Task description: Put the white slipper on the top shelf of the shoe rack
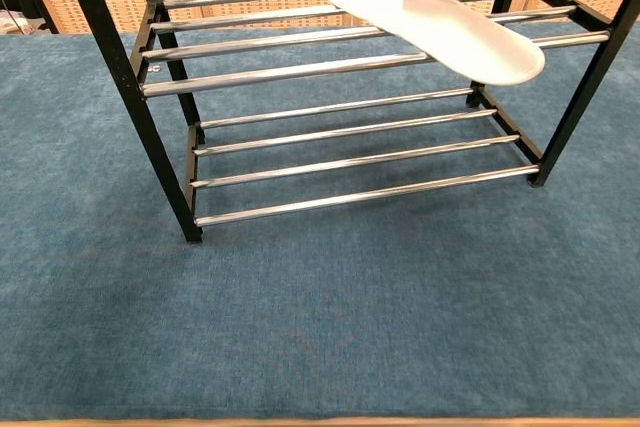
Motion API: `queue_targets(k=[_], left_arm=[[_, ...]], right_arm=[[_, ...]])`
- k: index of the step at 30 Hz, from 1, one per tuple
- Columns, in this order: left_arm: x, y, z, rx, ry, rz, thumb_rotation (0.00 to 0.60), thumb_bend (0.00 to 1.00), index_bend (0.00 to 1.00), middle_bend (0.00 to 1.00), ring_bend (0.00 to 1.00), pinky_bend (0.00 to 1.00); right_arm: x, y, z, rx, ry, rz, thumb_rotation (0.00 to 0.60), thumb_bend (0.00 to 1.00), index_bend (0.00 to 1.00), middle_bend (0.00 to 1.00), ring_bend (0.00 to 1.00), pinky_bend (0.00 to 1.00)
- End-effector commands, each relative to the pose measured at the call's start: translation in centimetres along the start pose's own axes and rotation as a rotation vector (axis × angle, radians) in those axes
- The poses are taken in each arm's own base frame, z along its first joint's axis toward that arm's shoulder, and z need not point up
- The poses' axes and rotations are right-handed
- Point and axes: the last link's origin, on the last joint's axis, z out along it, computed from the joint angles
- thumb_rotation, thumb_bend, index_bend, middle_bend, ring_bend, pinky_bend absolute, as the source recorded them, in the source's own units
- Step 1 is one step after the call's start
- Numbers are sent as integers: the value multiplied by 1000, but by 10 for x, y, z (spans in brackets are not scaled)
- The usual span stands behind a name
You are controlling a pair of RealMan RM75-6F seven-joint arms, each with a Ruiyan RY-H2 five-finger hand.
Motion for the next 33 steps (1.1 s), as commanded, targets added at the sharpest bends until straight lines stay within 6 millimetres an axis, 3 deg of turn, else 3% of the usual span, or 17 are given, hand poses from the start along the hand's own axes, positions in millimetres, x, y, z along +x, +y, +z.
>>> queue_targets(k=[1,18,33], left_arm=[[0,0,0,0,-1,1,600,0,0,0,0,0],[-1,1,0,-5,0,-2,600,0,0,0,0,0],[-6,3,0,-9,-15,16,600,0,0,0,0,0]], right_arm=[[0,0,-1,3,1,0,600,363,377,271,190,359],[5,4,-19,24,23,-39,600,363,369,258,177,354],[17,25,-47,28,65,-58,600,363,368,256,173,354]])
